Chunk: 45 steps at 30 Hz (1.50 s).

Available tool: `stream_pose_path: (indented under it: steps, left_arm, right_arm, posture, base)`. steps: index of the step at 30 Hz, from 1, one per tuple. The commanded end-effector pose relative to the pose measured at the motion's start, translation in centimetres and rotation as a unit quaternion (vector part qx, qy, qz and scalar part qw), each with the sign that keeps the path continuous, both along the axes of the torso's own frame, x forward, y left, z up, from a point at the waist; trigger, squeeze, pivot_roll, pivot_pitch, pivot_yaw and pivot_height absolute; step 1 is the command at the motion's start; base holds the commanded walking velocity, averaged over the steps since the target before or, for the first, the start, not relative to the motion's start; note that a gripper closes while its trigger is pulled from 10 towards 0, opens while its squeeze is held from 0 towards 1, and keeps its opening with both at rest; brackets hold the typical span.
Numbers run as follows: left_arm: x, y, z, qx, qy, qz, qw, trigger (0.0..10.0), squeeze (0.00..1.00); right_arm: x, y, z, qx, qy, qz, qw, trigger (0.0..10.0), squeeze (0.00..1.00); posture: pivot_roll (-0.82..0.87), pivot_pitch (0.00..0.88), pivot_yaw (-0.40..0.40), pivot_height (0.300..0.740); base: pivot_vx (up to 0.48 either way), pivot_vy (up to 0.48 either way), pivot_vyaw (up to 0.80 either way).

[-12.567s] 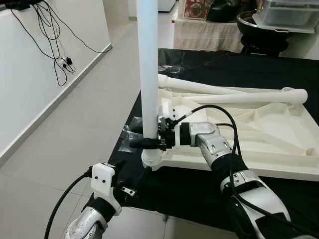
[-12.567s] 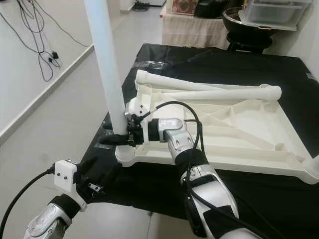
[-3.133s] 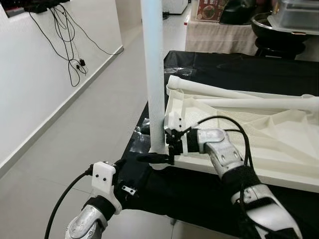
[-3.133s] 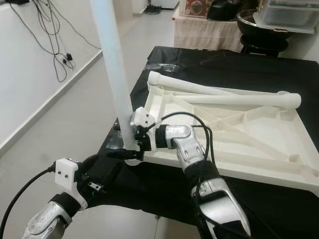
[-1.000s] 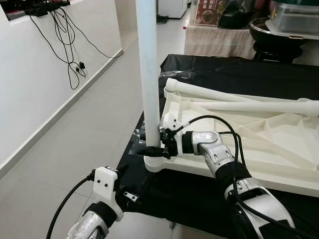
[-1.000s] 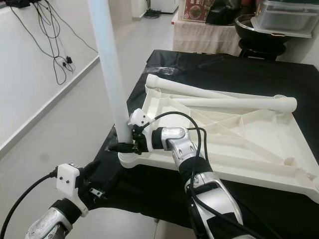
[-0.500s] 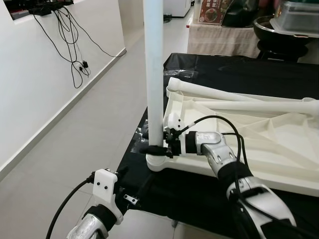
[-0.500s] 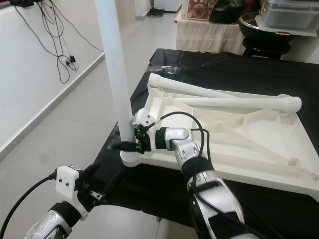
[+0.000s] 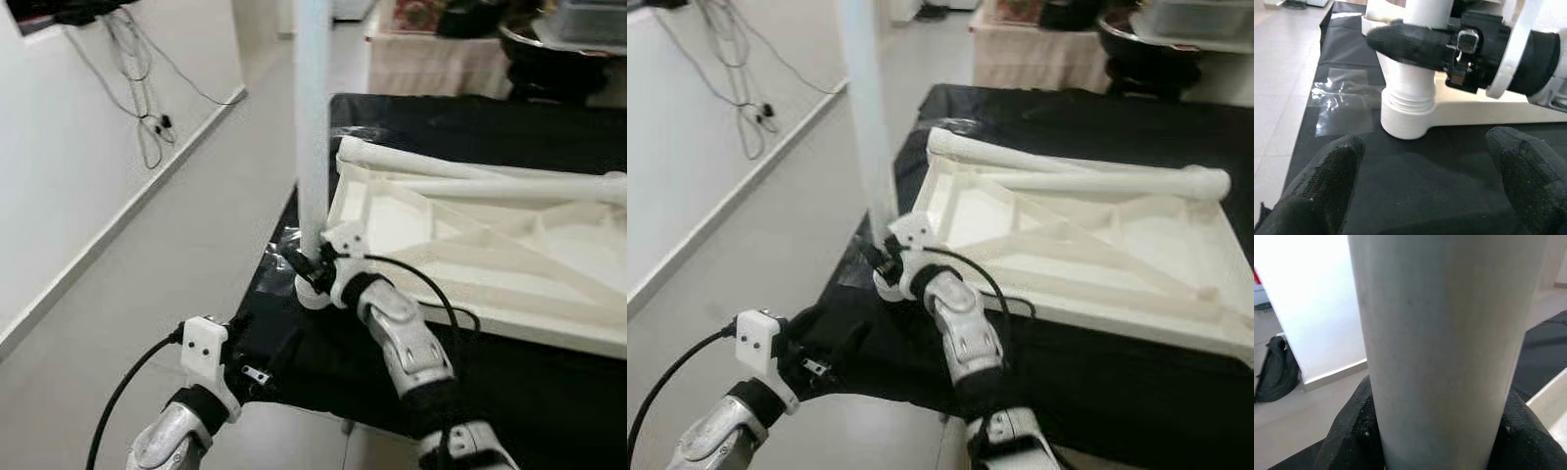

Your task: Building children table

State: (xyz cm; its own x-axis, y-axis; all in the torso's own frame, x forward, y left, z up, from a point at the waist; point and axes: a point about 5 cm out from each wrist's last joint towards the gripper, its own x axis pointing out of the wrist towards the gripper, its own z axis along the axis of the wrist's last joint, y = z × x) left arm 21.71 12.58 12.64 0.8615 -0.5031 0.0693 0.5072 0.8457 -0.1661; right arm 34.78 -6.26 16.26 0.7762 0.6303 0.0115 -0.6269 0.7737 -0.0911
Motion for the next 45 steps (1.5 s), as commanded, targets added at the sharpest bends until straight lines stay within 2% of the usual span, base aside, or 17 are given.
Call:
stream_pose_path:
  steps: [1,2,4,5,9,11,12,15,21,22,23,24,33,37,39,41,45]
  left_arm:
    - [0.0,0.4,-0.5,0.013,0.006,0.012,1.0,10.0,0.0]
    - [0.0,0.4,-0.6,0.013,0.006,0.013,1.0,10.0,0.0]
    - [0.0,0.4,-0.6,0.013,0.007,0.012,1.0,10.0,0.0]
    - [0.0,0.3,-0.6,0.014,0.007,0.01,1.0,10.0,0.0]
    - [0.0,0.3,-0.6,0.014,0.007,0.008,1.0,10.0,0.0]
    - [0.0,0.2,-0.7,0.014,0.007,0.005,1.0,10.0,0.0]
    - [-0.1,0.2,-0.7,0.015,0.007,0.005,1.0,10.0,0.0]
    - [-0.1,0.2,-0.7,0.015,0.007,0.006,1.0,10.0,0.0]
    - [-0.2,0.1,-0.7,0.016,0.006,0.008,1.0,10.0,0.0]
    - [-0.2,0.1,-0.6,0.015,0.006,0.008,1.0,10.0,0.0]
    - [-0.2,0.1,-0.6,0.015,0.006,0.008,1.0,10.0,0.0]
    - [-0.2,0.1,-0.6,0.014,0.006,0.008,1.0,10.0,0.0]
    - [-0.3,0.1,-0.6,0.011,0.008,0.006,1.0,10.0,0.0]
    - [-0.4,0.0,-0.5,0.008,0.008,0.007,1.0,10.0,0.0]
    - [-0.4,0.0,-0.5,0.008,0.008,0.007,1.0,10.0,0.0]
    - [-0.5,0.1,-0.5,0.008,0.008,0.008,1.0,10.0,0.0]
    - [-0.4,0.3,-0.4,0.005,0.008,0.011,1.0,10.0,0.0]
  right_arm:
    - [-0.3,0.6,0.0,0.0,0.02,0.07,0.997,10.0,0.08]
    - [-0.5,0.8,0.6,-0.007,0.007,0.102,0.995,10.0,0.5]
    - [-0.8,0.8,0.9,-0.013,0.0,0.116,0.993,10.0,0.5]
    - [-1.4,1.1,1.5,-0.019,0.0,0.194,0.981,10.0,1.0]
    - [-1.4,1.1,1.8,-0.044,-0.009,0.259,0.965,10.0,1.0]
    - [-1.7,1.3,1.9,-0.074,-0.018,0.324,0.943,10.0,1.0]
    - [-1.8,1.5,1.8,-0.095,-0.018,0.367,0.925,10.0,0.0]
    - [-1.8,1.7,1.5,-0.115,0.003,0.433,0.894,10.0,0.0]
    - [-1.5,1.6,1.6,-0.11,0.021,0.453,0.884,10.0,0.0]
    - [-1.4,1.5,1.7,-0.106,0.026,0.456,0.883,3.6,0.0]
    - [-1.4,1.5,1.7,-0.106,0.026,0.456,0.883,3.6,0.0]
    - [-1.3,1.3,1.6,-0.108,0.029,0.46,0.881,0.0,0.0]
    - [-0.6,0.2,1.5,-0.1,0.023,0.437,0.893,0.0,0.0]
    - [0.0,-0.7,1.0,-0.094,0.02,0.341,0.935,0.0,0.0]
    - [0.1,-0.8,0.9,-0.093,0.021,0.323,0.941,0.0,0.0]
    - [0.8,-0.8,0.0,-0.004,0.029,0.083,0.996,0.0,0.0]
    - [-1.8,-0.3,-2.0,0.017,0.055,-0.005,0.998,0.0,0.0]
  posture:
    - [0.08,0.112,0.026,0.74]
    - [0.08,0.109,0.024,0.74]
    - [0.08,0.109,0.024,0.74]
    - [0.08,0.105,0.023,0.74]
    - [0.08,0.103,0.025,0.74]
    - [0.09,0.104,0.022,0.74]
    - [0.09,0.103,0.023,0.74]
    - [0.1,0.105,0.019,0.74]
    - [0.1,0.111,0.02,0.74]
    - [0.1,0.117,0.021,0.74]
    - [0.1,0.117,0.021,0.74]
    - [0.11,0.119,0.021,0.74]
    - [0.09,0.131,0.028,0.74]
    - [0.08,0.144,0.019,0.74]
    - [0.08,0.144,0.019,0.74]
    - [0.08,0.148,-0.002,0.74]
    - [0.05,0.16,0.026,0.74]
  base:
    - [0.0,0.0,0.0]
    - [0.0,0.0,0.0]
    - [0.0,0.0,0.0]
    - [0.0,0.0,0.0]
    - [0.0,0.0,0.0]
    - [0.0,0.0,0.0]
    - [0.0,0.0,0.0]
    - [0.0,0.0,0.0]
    - [0.0,0.0,0.0]
    - [0.0,0.0,0.0]
    - [0.0,0.0,0.0]
    - [0.0,0.0,0.0]
    - [0.0,0.0,0.0]
    - [0.0,0.0,0.0]
    - [0.0,0.0,0.0]
    - [0.0,0.0,0.0]
    - [0.0,0.0,0.0]
